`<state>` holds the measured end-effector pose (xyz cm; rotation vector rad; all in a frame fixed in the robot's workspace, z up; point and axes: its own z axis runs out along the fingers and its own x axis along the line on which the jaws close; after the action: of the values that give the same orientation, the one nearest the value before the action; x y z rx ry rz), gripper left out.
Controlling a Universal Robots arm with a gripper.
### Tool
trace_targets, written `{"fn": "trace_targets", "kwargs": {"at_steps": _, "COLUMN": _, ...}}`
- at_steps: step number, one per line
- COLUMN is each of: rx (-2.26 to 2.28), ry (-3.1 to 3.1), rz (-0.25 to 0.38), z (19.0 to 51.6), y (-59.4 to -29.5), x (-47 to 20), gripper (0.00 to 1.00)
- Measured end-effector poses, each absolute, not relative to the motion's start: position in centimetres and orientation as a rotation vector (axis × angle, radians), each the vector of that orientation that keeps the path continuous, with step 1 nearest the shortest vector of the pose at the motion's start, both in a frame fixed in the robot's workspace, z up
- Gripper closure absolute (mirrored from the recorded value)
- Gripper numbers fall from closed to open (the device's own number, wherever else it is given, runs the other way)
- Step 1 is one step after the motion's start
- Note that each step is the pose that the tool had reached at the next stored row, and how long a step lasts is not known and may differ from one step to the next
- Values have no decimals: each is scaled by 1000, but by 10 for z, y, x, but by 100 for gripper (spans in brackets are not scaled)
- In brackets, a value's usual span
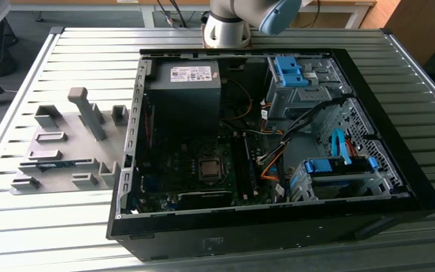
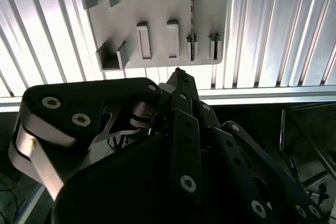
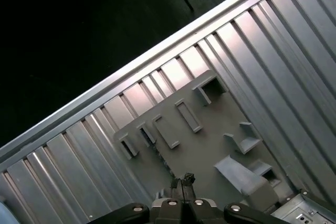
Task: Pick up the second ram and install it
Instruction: 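Pick up the second ram and move it above second insertion slot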
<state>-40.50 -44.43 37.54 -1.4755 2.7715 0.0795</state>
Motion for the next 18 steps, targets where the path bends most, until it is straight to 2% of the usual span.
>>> {"fn": "trace_targets", "kwargs": {"at_steps": 18, "rx": -1781, "ry": 2592, "rz": 79, "z": 374, "y": -444, "x": -405, "gripper": 89}}
